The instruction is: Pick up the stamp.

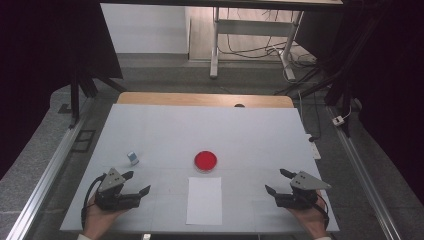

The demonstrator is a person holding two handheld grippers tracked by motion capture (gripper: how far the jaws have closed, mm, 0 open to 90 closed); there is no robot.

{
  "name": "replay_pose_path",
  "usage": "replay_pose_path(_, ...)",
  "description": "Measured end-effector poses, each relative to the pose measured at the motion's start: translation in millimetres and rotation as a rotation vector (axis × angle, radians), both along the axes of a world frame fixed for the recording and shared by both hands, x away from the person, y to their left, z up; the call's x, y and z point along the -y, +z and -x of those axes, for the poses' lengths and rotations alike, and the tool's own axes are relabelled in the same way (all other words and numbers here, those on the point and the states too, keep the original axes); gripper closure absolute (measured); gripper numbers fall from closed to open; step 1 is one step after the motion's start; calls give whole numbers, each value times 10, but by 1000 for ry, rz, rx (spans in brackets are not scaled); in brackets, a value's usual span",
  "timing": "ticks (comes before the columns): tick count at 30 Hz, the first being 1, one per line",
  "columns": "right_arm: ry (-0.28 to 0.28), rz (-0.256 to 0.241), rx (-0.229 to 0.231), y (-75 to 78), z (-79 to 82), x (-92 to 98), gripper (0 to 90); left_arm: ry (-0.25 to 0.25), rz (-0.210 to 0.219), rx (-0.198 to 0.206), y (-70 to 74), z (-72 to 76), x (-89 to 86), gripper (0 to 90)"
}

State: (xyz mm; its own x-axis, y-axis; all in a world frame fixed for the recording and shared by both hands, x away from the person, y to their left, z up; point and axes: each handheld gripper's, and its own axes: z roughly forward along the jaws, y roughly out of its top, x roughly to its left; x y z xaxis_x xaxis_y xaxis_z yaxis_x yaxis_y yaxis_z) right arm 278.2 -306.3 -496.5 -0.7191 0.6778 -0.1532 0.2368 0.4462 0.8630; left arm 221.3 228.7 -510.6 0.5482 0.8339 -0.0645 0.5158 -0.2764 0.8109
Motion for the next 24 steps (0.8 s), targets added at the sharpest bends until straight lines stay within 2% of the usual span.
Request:
replay_pose_path(8,-5,-9,-9,-3,0,17,228,-4,-24,25,67,12,46,200)
replay_pose_path(24,-2,3,-6,-19,5,-12,240,-5,-40,32,207,-40,78,199)
